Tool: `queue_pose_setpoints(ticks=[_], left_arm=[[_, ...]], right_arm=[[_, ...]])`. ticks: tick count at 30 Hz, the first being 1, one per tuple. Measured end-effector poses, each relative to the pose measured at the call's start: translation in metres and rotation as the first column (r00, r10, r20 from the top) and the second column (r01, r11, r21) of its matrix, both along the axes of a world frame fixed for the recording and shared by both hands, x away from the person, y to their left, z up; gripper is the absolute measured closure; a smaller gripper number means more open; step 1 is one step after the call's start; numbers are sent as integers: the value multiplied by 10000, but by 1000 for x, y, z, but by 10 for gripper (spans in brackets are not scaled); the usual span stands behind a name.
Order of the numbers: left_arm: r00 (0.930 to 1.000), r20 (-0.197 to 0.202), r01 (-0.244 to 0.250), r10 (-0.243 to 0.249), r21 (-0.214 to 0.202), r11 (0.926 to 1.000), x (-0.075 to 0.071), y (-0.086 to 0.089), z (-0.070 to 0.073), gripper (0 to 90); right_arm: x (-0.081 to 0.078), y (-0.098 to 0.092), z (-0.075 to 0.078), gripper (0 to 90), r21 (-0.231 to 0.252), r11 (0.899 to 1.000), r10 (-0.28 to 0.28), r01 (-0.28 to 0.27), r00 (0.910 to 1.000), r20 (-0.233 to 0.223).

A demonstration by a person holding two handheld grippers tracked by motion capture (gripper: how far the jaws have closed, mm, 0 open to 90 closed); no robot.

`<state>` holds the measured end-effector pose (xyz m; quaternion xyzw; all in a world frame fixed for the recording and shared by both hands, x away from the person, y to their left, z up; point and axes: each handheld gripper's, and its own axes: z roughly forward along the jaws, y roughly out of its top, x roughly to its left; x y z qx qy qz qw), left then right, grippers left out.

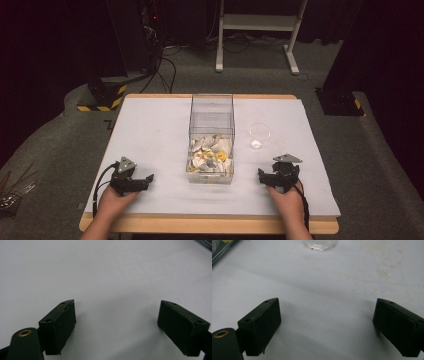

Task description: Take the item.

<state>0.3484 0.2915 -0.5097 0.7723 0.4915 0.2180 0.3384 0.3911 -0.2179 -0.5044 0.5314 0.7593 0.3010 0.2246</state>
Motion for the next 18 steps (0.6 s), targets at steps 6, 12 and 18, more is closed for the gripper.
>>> queue_pose_setpoints(ticks=[6,12,18], left_arm=[[10000,7,-13,13,-20,10000,0,0,0,154],[10000,-23,24,-24,-44,10000,1,1,0,153],[10000,-49,2,-2,-100,10000,1,1,0,155]], right_arm=[[-6,2,0,79,46,9999,-90,89,10000,19],[-6,2,-1,79,67,9999,-88,88,10000,29],[-6,1,-1,78,67,10000,-69,68,10000,38]])
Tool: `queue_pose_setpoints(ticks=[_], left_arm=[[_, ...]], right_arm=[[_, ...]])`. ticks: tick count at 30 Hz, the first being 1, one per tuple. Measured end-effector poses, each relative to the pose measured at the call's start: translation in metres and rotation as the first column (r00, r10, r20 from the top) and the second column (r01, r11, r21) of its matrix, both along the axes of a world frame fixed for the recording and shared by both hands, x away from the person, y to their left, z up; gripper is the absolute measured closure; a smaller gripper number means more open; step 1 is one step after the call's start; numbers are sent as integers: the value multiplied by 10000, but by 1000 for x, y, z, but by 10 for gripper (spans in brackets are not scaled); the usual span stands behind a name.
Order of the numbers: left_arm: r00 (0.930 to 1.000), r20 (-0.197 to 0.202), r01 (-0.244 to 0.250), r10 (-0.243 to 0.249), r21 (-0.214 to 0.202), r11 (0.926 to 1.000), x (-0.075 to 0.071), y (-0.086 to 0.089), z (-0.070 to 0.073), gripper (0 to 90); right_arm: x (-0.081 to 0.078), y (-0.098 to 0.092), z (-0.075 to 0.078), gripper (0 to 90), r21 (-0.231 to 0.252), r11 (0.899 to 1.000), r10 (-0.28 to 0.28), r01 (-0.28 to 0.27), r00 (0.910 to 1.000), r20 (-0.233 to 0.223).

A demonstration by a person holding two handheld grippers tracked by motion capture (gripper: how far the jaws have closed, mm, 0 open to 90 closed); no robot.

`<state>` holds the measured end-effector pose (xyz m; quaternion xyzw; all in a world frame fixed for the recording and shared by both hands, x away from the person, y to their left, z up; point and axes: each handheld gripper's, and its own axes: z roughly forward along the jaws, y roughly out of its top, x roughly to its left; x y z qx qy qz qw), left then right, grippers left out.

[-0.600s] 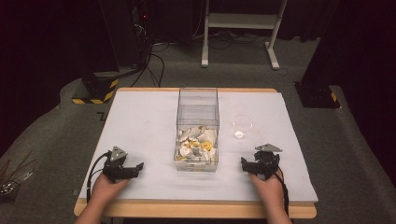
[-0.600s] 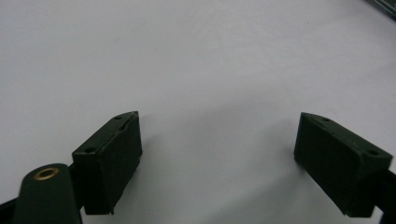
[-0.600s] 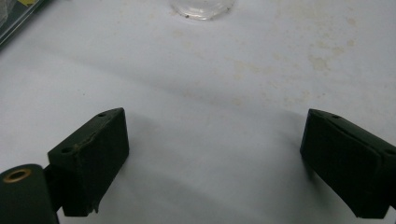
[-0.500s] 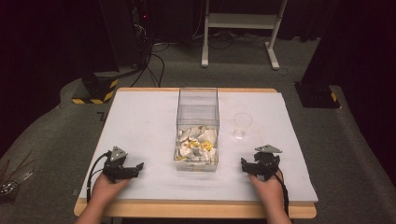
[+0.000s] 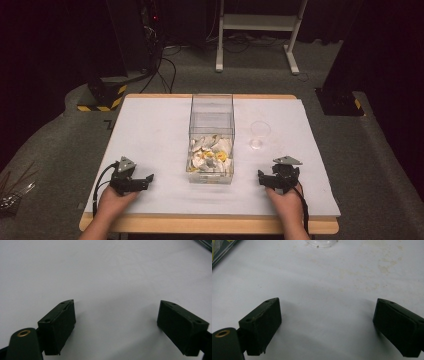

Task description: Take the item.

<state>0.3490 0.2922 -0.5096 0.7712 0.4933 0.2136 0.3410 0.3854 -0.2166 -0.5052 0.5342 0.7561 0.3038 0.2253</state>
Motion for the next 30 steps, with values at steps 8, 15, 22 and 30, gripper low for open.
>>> queue_pose_setpoints(ticks=[8,15,22,30], left_arm=[[10000,61,-30,29,121,9999,0,-1,0,158],[10000,23,1,-1,49,10000,0,-1,0,156],[10000,-56,54,-54,-45,10000,0,1,0,149],[9999,-20,106,-106,91,9999,0,0,0,146]], right_arm=[[0,0,0,79,4,10000,-19,19,10000,-16],[-1,0,2,92,7,10000,28,-28,10000,85],[-6,-1,9,130,368,9987,348,-360,9988,333],[-11,6,20,142,529,9952,786,-820,9950,620]])
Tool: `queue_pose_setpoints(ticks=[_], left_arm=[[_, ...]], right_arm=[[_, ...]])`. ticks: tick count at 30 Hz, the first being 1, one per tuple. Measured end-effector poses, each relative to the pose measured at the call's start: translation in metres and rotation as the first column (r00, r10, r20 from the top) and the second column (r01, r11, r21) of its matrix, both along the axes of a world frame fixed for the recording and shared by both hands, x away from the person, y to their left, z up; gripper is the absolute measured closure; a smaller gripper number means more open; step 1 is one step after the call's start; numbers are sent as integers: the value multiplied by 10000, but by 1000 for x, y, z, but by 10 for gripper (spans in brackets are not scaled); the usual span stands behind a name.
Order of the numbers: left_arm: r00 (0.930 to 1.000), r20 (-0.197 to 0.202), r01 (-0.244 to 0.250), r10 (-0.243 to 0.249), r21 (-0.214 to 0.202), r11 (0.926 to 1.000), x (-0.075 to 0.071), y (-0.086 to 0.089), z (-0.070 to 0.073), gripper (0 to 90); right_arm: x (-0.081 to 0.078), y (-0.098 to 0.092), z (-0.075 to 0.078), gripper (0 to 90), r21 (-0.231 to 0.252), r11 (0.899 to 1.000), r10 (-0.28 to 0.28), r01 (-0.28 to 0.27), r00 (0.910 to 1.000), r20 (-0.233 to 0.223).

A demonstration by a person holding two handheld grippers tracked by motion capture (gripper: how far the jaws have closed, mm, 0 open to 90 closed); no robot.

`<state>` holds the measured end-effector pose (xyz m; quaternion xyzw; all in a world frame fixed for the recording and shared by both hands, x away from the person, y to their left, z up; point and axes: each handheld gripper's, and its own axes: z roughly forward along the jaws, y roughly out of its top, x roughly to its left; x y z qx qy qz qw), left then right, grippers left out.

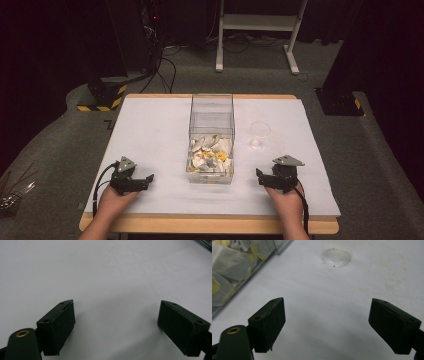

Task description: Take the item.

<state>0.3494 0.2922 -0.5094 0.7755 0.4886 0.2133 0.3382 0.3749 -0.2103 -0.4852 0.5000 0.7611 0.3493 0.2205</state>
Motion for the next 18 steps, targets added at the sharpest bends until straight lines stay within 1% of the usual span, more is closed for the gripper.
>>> queue_pose_setpoints(ticks=[2,4,8,12,16,18], left_arm=[[10000,1,0,0,1,10000,0,0,0,146],[10000,1,1,-1,0,10000,0,0,0,146],[10000,15,4,-4,11,10000,0,0,0,146],[10000,-5,-13,13,-30,10000,0,0,0,146],[10000,19,0,0,8,10000,0,0,0,146],[10000,28,-6,6,10,10000,0,0,0,147]], right_arm=[[-3,6,6,147,65,9997,241,-242,9995,210],[-4,8,8,147,153,9994,312,-316,9993,225],[-6,16,14,151,161,9983,553,-559,9977,381],[-9,24,20,162,103,9963,840,-849,9939,713],[-8,28,25,163,178,9958,879,-899,9922,888],[-7,30,28,179,286,9953,895,-927,9911,988]])
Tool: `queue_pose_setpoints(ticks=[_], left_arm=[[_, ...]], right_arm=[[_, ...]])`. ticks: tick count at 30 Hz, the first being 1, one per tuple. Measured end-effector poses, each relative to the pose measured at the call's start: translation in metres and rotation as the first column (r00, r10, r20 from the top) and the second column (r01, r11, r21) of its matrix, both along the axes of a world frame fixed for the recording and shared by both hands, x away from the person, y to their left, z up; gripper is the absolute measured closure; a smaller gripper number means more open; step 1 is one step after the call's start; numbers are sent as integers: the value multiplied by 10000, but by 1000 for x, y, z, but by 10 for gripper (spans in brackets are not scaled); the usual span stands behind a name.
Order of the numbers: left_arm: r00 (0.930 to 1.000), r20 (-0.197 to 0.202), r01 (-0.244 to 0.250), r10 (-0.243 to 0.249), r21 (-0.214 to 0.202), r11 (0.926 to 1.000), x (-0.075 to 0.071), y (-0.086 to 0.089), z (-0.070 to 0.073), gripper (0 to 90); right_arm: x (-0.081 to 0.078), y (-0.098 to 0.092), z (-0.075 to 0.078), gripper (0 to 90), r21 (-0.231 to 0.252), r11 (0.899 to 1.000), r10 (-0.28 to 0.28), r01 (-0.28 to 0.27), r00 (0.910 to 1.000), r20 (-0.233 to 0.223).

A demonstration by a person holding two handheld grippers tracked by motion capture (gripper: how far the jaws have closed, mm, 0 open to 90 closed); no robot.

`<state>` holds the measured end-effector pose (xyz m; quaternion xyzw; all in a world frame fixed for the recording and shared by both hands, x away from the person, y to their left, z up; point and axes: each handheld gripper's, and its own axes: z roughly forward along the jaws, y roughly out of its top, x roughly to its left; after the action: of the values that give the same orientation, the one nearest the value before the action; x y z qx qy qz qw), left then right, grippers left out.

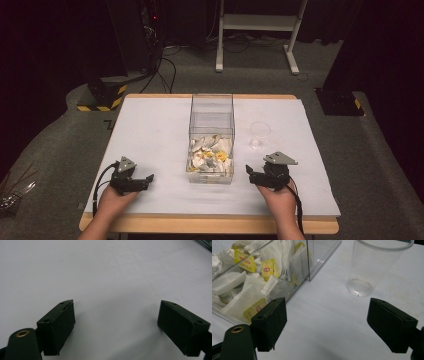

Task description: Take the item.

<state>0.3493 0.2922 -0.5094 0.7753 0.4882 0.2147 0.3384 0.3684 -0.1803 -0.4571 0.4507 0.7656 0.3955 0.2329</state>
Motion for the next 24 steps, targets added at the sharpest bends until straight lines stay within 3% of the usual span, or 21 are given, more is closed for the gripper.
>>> queue_pose_setpoints(ticks=[24], left_arm=[[10000,12,12,-12,30,10000,0,0,0,148]], right_arm=[[4,9,28,256,642,9968,429,-471,9970,650]])
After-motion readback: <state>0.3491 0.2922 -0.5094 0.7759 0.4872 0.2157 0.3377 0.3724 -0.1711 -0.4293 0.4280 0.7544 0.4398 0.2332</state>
